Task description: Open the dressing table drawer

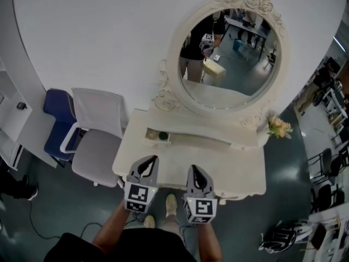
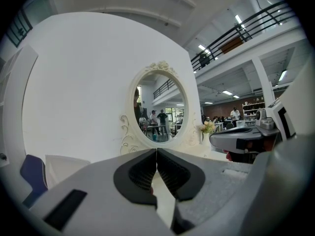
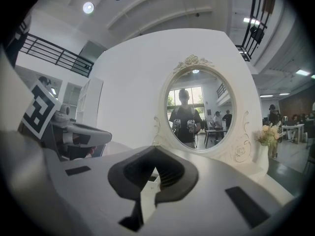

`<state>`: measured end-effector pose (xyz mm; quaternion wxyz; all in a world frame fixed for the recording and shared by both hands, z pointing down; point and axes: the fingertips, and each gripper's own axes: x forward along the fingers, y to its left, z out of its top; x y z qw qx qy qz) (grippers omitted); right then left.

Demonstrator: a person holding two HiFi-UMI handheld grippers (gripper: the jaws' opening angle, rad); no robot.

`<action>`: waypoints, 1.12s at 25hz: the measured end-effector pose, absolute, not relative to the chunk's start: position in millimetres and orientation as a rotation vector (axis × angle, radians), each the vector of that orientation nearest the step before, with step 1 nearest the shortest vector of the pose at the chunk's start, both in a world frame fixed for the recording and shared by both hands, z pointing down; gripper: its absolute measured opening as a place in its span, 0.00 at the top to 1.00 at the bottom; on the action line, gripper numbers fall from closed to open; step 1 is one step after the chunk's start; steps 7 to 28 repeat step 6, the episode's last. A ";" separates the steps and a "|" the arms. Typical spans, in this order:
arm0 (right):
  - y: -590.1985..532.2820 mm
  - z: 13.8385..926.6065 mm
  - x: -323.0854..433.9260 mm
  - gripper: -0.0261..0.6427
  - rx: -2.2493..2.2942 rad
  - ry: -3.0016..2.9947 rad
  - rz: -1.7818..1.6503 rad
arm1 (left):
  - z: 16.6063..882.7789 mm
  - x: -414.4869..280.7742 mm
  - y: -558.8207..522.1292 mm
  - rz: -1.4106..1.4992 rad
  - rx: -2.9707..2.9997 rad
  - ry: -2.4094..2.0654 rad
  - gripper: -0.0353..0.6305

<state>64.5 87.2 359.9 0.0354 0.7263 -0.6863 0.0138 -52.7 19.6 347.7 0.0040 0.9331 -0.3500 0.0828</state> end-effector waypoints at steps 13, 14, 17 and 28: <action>86.1 360.0 64.0 0.96 2.231 -2.105 0.049 | 349.2 -53.7 18.4 0.267 2.924 -1.100 0.94; 86.1 360.0 64.0 0.96 2.231 -2.105 0.049 | 349.2 -53.7 18.4 0.267 2.924 -1.100 0.94; 86.1 360.0 64.0 0.96 2.231 -2.105 0.049 | 349.2 -53.7 18.4 0.267 2.924 -1.100 0.94; 86.1 360.0 64.0 0.96 2.231 -2.105 0.049 | 349.2 -53.7 18.4 0.267 2.924 -1.100 0.94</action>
